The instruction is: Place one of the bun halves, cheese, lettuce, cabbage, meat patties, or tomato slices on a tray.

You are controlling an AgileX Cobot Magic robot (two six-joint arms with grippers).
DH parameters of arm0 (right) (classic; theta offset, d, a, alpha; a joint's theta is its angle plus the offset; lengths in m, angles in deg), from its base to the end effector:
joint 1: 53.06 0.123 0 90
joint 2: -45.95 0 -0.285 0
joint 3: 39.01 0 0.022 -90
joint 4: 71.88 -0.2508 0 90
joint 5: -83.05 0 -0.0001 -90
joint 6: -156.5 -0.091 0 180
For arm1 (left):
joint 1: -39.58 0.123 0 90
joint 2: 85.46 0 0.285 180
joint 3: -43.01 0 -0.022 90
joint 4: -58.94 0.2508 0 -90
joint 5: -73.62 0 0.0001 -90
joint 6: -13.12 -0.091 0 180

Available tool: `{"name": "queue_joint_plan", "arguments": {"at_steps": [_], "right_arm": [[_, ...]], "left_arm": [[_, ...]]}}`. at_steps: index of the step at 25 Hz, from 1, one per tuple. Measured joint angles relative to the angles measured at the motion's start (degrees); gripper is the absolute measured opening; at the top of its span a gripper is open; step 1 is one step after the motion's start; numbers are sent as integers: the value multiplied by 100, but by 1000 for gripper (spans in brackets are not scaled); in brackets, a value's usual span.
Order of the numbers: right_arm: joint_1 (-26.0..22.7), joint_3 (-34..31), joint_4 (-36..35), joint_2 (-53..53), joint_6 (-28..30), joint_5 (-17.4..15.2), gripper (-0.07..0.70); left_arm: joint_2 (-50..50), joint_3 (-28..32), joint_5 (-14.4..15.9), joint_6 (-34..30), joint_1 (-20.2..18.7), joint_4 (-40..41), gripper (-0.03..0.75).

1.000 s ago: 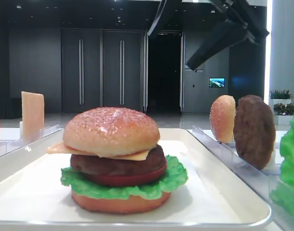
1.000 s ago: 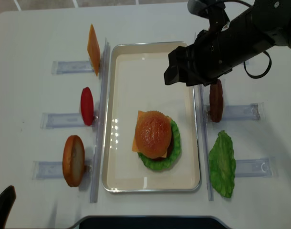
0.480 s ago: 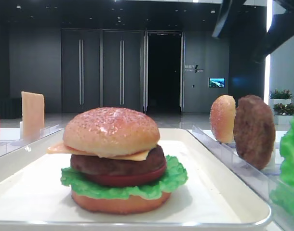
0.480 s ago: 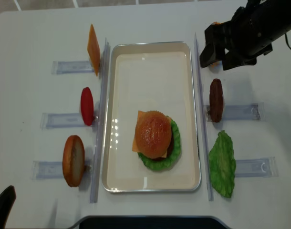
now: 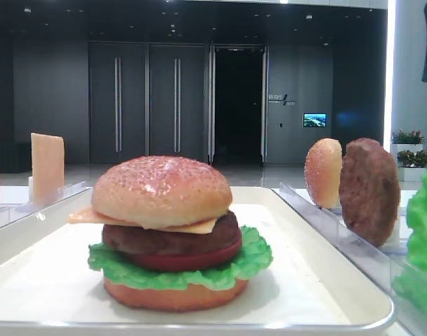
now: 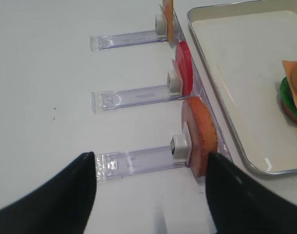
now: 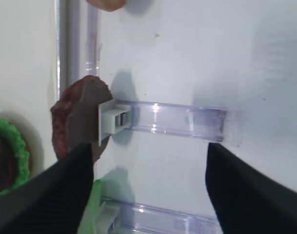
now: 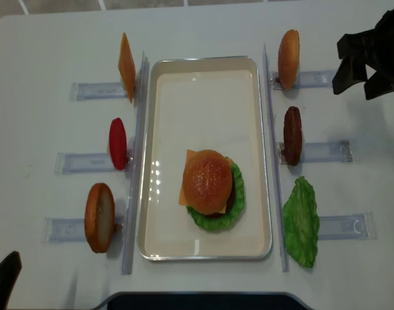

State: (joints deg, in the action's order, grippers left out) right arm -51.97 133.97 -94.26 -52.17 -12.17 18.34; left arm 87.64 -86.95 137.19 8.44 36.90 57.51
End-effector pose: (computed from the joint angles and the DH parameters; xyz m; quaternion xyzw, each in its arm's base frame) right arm 0.3050 0.0372 0.2773 -0.0390 0.9787 0.1736 0.1027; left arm -0.0065 -0.0017 0.2662 0.0564 0.8663 -0.0038 0.4962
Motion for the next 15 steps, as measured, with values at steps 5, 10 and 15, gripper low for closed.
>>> {"name": "queue_joint_plan", "arguments": {"at_steps": [5, 10, 15], "right_arm": [[-353, 0, 335, 0, -76, -11, 496], [-408, 0, 965, 0, -353, 2, 496], [-408, 0, 1320, 0, -452, -30, 496]], "left_arm": [[0, 0, 0, 0, 0, 0, 535], [0, 0, 0, 0, 0, -4, 535], [0, 0, 0, 0, 0, -4, 535]]}}
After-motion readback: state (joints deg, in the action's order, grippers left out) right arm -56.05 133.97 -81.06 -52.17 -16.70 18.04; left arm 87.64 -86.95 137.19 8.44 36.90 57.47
